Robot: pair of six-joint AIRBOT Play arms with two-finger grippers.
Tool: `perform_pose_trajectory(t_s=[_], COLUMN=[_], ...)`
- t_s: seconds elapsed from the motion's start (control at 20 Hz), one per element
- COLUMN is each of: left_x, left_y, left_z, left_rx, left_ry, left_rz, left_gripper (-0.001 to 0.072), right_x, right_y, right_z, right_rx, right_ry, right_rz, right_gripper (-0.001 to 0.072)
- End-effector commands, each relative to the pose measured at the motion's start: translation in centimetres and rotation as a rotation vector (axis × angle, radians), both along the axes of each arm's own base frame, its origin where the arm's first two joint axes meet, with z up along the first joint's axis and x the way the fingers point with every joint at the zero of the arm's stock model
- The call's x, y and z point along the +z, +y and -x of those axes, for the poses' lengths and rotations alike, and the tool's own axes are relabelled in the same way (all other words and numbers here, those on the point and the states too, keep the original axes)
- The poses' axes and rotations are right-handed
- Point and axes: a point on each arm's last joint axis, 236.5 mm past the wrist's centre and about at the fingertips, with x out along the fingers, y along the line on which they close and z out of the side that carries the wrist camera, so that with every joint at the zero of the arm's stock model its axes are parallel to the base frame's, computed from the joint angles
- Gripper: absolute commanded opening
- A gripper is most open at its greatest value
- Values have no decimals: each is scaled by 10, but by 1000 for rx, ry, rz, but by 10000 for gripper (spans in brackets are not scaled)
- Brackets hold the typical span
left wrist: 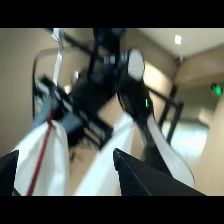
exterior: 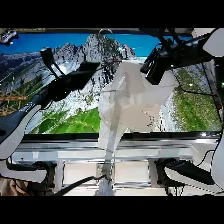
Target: Fold the clothes and pants, and hang the long-sleeved shirts on hangers.
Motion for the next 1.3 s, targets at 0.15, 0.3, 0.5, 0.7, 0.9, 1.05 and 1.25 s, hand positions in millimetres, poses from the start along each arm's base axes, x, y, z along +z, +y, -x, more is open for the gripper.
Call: perform_pose_trajectory(t_s=[0.15,0.3,0.5,0.7,0.9,1.05,1.25], left_x=[18,13,62,42,-20,-118,-184], left_y=[81,130,121,152,183,133,52], left_z=[-114,-148,-120,-101,-44,-1,28], left_rx=[406,541,562,874,955,700,397], left_ry=[330,476,202,238,576,801,671], left_rz=[297,449,148,-502,-639,-740,-867], left_gripper=[648,570,135,66,258,557,609], right_x=[28,35,47,55,63,71,69], right_y=[10,11,13,14,12,10,11], right_z=[25,34,29,26,34,41,47], right_rx=[52,63,26,-23,-43,-41,-35], right_ry=[-33,-41,-78,-79,-81,-100,-74], right_rz=[-70,-84,-123,-168,-191,-196,-197], right_gripper=[20,20,20,21,21,20,21])
